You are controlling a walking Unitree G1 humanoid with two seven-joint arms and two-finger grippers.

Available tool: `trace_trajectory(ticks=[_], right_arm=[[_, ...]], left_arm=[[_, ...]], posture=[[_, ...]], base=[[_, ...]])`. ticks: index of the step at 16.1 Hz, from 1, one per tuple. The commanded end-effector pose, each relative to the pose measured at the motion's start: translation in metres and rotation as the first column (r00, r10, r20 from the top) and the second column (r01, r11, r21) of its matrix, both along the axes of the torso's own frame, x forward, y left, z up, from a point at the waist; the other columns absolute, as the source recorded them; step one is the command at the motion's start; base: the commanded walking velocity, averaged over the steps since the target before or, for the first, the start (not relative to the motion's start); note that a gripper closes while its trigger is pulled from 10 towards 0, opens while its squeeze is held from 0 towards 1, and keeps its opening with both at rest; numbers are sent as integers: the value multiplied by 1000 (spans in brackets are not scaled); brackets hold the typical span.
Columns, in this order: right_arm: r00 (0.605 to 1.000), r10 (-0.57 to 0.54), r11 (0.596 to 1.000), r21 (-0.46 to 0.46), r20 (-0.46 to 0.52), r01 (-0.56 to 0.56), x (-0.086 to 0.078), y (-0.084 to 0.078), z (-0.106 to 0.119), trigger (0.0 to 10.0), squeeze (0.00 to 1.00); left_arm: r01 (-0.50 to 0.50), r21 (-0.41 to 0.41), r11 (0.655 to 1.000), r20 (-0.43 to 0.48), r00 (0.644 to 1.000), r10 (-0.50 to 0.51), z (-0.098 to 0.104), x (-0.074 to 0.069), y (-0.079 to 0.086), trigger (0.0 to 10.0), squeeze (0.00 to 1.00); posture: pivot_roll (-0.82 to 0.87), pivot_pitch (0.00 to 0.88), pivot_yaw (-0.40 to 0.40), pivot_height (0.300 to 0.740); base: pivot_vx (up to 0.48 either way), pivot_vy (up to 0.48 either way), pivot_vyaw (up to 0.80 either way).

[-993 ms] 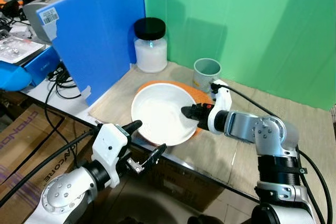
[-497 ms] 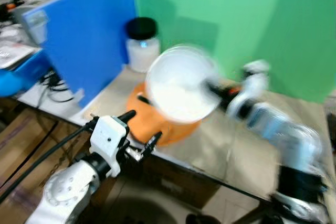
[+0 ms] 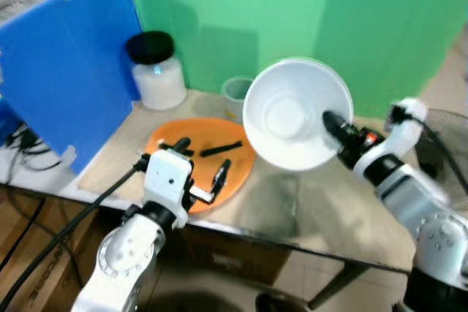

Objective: Setting the table

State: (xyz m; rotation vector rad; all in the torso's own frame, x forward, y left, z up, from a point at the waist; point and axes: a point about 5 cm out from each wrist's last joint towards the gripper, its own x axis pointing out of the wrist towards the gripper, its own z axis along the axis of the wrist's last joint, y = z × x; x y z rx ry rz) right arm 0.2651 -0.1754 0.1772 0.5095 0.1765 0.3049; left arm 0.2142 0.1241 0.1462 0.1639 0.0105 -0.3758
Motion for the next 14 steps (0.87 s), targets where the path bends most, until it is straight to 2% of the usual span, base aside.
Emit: trace_trajectory(ticks=[1, 4, 6, 12, 14], right_arm=[[998, -14, 1000, -20, 62, 15, -1, 1, 9, 10000, 0], [998, 4, 999, -37, 56, -2, 0, 5, 8, 10000, 0], [998, 19, 998, -59, 54, -16, -1, 7, 6, 10000, 0], [996, 84, 989, -127, 34, -80, 0, 22, 1, 10000, 0], [993, 116, 988, -104, 35, -112, 0, 25, 2, 10000, 0]], left_arm=[[-66, 32, 997, 5, 998, 66, -1, 3, 8, 10000, 0], [-222, 59, 973, 43, 975, 220, 3, -3, 35, 10000, 0], [-273, 59, 960, 61, 961, 269, 6, -6, 43, 10000, 0], [-385, 51, 922, 104, 920, 378, 10, -12, 49, 10000, 0], [-397, 54, 916, 106, 915, 390, 10, -16, 51, 10000, 0]], posture=[[-126, 0, 54, 740], [-109, 0, 30, 740], [-101, 0, 24, 740], [-78, 2, -15, 740], [-77, 7, -23, 740]], base=[[0, 0, -781], [0, 0, -785], [0, 0, -781], [0, 0, -782], [0, 0, -794]])
